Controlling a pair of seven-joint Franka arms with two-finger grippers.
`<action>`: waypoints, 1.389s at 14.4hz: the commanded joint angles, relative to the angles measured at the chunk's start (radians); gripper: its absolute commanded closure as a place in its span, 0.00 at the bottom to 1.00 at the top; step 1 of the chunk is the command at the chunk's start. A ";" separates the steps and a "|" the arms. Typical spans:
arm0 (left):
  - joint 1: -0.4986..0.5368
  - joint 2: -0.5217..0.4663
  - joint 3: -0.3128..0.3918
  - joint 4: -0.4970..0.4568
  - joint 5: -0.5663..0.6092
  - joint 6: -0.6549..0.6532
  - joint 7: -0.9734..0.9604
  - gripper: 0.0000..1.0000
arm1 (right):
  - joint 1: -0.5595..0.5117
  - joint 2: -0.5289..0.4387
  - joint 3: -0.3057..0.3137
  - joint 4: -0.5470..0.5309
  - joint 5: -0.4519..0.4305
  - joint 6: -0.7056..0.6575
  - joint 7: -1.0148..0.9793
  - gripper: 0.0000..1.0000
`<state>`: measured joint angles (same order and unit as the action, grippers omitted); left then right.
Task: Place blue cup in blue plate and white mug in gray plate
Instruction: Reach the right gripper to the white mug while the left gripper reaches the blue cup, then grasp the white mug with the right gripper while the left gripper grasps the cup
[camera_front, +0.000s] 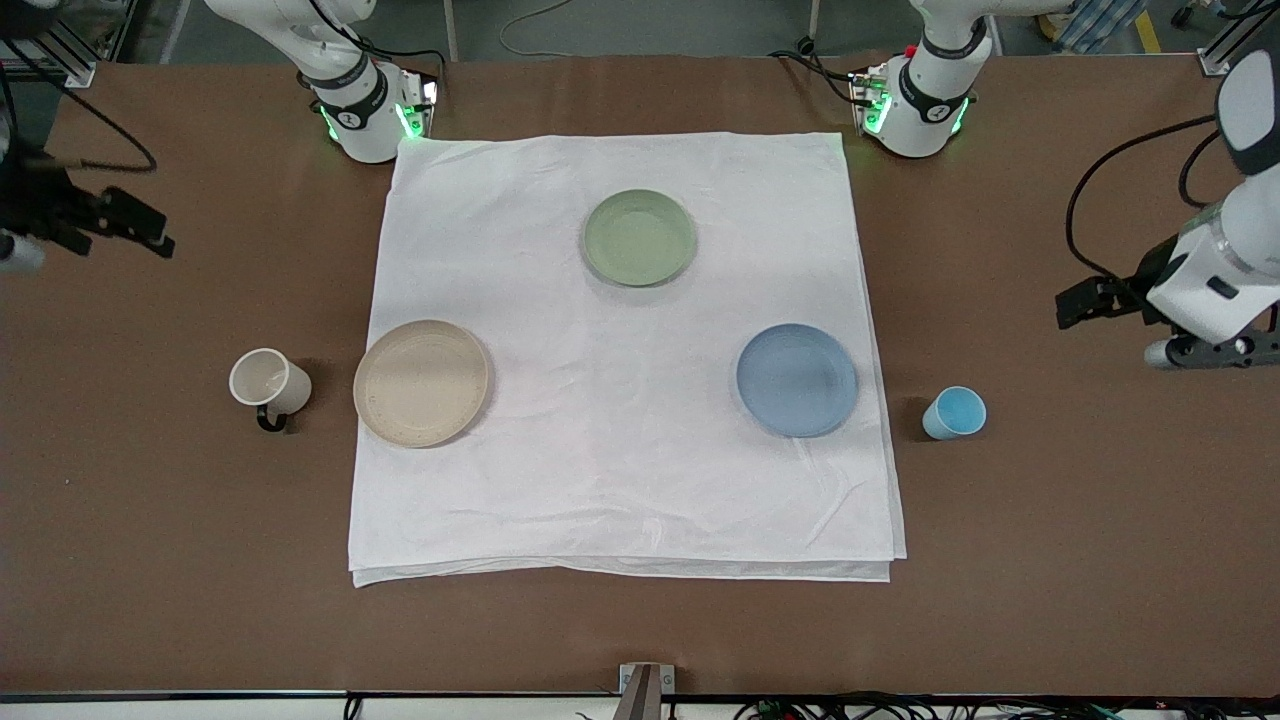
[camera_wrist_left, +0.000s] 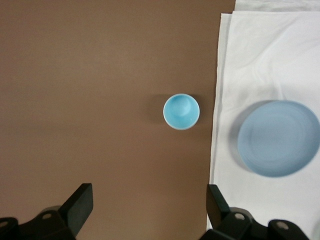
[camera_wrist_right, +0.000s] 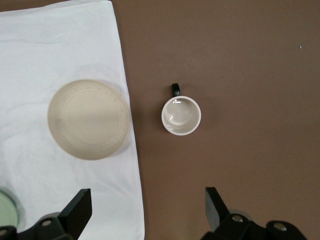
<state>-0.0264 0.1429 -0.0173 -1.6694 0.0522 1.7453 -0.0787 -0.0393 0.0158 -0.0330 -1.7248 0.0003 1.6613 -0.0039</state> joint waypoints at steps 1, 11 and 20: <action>0.002 -0.022 0.002 -0.183 -0.011 0.214 0.014 0.00 | -0.034 0.235 -0.004 0.105 0.010 0.082 -0.010 0.00; 0.048 0.210 -0.001 -0.336 -0.015 0.631 0.005 0.18 | -0.053 0.384 -0.004 -0.297 0.014 0.721 -0.011 0.20; 0.042 0.277 -0.010 -0.346 -0.015 0.665 -0.003 0.99 | -0.048 0.386 0.001 -0.312 0.023 0.704 -0.001 1.00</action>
<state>0.0214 0.4229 -0.0247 -2.0097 0.0522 2.4034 -0.0805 -0.0802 0.4232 -0.0454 -2.0263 0.0021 2.3844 -0.0048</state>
